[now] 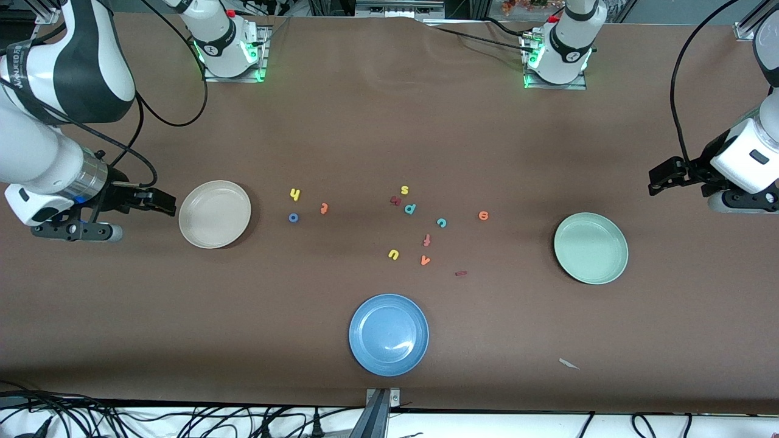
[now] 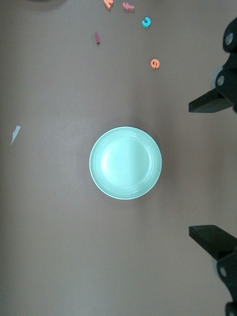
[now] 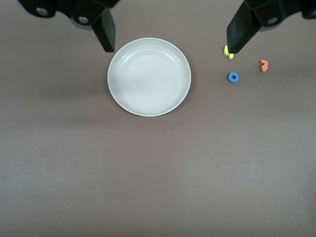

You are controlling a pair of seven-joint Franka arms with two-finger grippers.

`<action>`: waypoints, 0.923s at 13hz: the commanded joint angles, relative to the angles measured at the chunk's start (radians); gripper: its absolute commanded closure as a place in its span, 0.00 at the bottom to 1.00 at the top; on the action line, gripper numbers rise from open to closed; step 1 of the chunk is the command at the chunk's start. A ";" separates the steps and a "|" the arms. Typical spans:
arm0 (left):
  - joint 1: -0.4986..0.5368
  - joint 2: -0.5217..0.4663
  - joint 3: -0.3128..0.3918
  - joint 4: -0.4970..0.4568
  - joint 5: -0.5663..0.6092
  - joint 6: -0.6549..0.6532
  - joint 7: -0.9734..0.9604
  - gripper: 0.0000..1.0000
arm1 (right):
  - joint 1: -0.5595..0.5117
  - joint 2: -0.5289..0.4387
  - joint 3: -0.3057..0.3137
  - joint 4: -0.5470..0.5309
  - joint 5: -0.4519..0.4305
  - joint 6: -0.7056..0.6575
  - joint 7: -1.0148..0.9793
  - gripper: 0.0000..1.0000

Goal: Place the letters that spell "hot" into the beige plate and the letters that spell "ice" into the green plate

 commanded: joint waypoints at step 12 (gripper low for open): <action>0.006 -0.013 -0.001 -0.012 -0.013 0.010 0.022 0.00 | 0.000 -0.009 0.000 0.013 -0.008 -0.008 0.003 0.00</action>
